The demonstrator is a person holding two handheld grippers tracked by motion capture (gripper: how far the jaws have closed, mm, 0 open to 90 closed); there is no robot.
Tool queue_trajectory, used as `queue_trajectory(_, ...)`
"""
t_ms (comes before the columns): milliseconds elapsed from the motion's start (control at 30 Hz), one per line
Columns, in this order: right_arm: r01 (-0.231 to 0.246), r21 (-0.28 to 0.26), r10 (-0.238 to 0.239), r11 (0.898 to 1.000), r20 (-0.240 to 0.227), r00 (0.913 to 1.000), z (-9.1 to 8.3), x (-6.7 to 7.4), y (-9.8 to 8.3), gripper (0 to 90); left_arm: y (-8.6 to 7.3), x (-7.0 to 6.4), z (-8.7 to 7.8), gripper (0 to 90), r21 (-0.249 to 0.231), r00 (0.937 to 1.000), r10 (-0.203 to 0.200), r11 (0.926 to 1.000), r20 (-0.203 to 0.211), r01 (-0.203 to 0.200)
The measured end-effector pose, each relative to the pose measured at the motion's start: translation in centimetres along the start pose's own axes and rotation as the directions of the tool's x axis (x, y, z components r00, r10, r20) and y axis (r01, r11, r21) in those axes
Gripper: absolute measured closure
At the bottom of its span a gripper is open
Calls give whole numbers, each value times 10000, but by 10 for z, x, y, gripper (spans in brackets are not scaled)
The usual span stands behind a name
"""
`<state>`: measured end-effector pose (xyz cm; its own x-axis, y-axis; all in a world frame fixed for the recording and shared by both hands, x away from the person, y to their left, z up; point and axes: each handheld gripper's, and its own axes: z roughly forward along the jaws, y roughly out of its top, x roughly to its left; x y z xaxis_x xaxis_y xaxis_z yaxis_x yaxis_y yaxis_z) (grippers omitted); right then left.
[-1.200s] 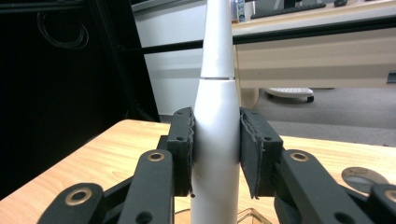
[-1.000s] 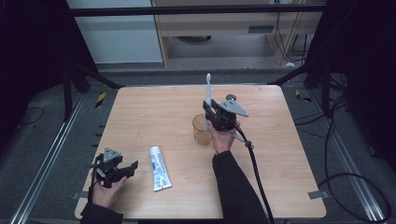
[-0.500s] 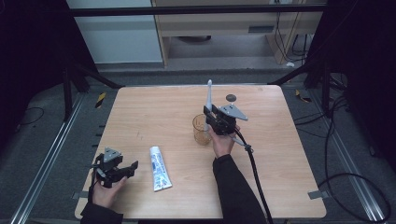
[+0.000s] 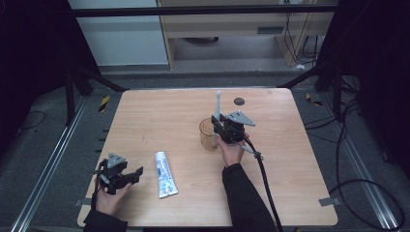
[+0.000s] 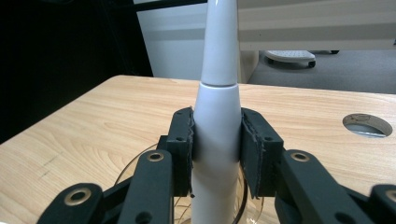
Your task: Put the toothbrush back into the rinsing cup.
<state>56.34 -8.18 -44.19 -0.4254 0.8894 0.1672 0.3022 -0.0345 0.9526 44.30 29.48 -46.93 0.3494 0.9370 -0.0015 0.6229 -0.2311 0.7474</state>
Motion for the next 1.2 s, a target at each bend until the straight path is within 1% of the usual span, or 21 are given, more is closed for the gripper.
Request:
queue_trajectory(167, 246, 248, -247, 9994, 30, 9997, -1, 1, 0, 669, 0, 0, 0, 312, 16, 10000, -7, 10000, 25, 7)
queue_trajectory(267, 198, 361, -198, 9992, -1, 9998, -2, -1, 1, 669, 0, 1, 0, 312, 16, 10000, -73, 10000, 55, 72)
queue_trajectory(333, 279, 469, -279, 9985, 0, 9996, -3, 0, 0, 668, 0, 1, -1, 312, -29, 10000, -81, 10000, 9, 81)
queue_trajectory(400, 403, 399, -402, 9984, -25, 9992, -5, 2, -1, 668, 0, 1, -1, 312, -66, 9999, -125, 9999, 39, 125)
queue_trajectory(433, 396, 345, -396, 9986, -8, 9992, -6, 2, -2, 667, 0, 0, -1, 311, -46, 10000, -38, 10000, 23, 38)
queue_trajectory(500, 281, 363, -281, 9989, -4, 9996, -8, 1, -2, 666, 0, 0, 0, 311, 4, 10000, 10, 10000, 1, -10)
queue_trajectory(533, 236, 361, -236, 9991, -11, 9997, -9, 1, -3, 665, 0, -1, 0, 311, -5, 10000, 1, 10000, 22, -1)
queue_trajectory(700, 308, 378, -305, 9988, -90, 9995, -12, -1, -2, 659, 0, 0, 0, 311, -37, 10000, -55, 10000, 21, 55)
queue_trajectory(833, 309, 349, -305, 9989, -135, 9994, -12, 0, -2, 631, 0, -1, -1, 311, -65, 10000, -56, 10000, 27, 56)
queue_trajectory(1100, 363, 516, -354, 9980, -190, 9992, -14, -1, -2, 581, 0, -1, -1, 310, -59, 10000, -29, 10000, 23, 29)
queue_trajectory(1133, 432, 555, -423, 9975, -183, 9989, -14, -1, -2, 580, 0, -1, -1, 310, -60, 10000, -24, 10000, 20, 24)
queue_trajectory(1200, 416, 563, -405, 9975, -206, 9990, -13, -1, -2, 585, 0, -1, -1, 310, -64, 10000, -15, 10000, 21, 15)
